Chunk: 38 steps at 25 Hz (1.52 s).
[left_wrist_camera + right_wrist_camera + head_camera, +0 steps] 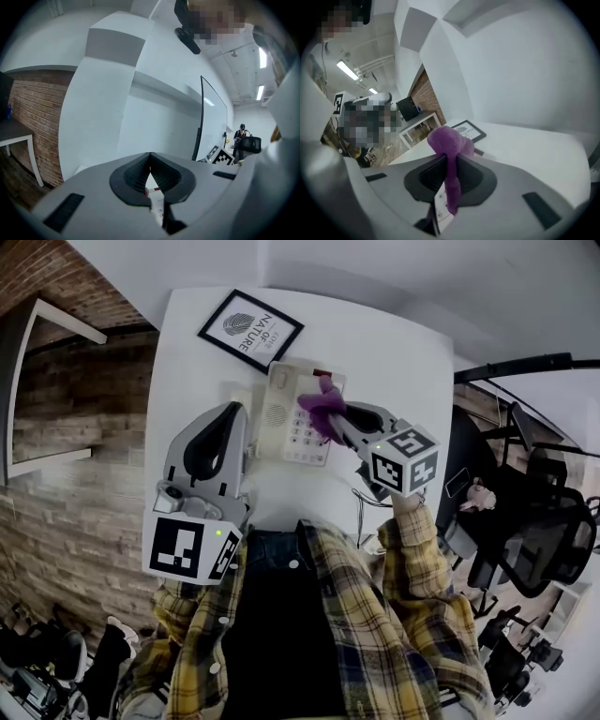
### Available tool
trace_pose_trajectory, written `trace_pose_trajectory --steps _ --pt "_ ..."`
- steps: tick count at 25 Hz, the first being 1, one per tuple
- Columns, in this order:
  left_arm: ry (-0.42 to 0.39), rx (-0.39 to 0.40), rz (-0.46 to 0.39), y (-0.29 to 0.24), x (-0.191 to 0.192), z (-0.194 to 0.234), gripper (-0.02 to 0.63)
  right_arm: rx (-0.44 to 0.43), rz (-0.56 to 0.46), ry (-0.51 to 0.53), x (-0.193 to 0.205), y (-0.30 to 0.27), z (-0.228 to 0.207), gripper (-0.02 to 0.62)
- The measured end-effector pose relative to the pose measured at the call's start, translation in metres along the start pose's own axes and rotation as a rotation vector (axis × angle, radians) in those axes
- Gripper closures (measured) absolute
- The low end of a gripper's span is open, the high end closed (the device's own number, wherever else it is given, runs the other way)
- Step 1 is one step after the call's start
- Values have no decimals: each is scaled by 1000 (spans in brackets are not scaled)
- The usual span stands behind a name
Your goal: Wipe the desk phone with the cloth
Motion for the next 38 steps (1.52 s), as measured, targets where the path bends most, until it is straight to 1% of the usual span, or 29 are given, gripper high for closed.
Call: trace_pose_trajectory --steps 2,5,8,11,14,18,24,38 --pt "0 -3 2 -1 0 0 592 40 -25 26 -15 -3 -17 535" --pt "-1 -11 5 -2 1 1 592 94 -35 37 -23 -16 -41 535" --pt "-2 -20 9 -2 1 3 591 135 -5 57 -19 -34 -58 535" --pt "-1 -26 14 -3 2 4 591 154 42 88 -5 -48 -65 535" --pt "0 -24 17 -5 2 4 592 174 42 88 1 -53 -66 535" --pt "2 -8 19 -9 4 0 592 157 88 127 6 -54 -57 535" --pt "6 7 21 -10 6 -4 592 137 112 90 21 -50 -47 535" --pt "6 16 8 -2 3 -4 592 115 156 48 58 -32 -15 535"
Point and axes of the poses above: the fingertips, and each gripper's own axes: y backward along the fingers, z to its left, x out of its underside, the point moved 6 cm from there along y, backward along the fingers, and after that the axes turned 12 degrees about -z, right-handed, at the moved point
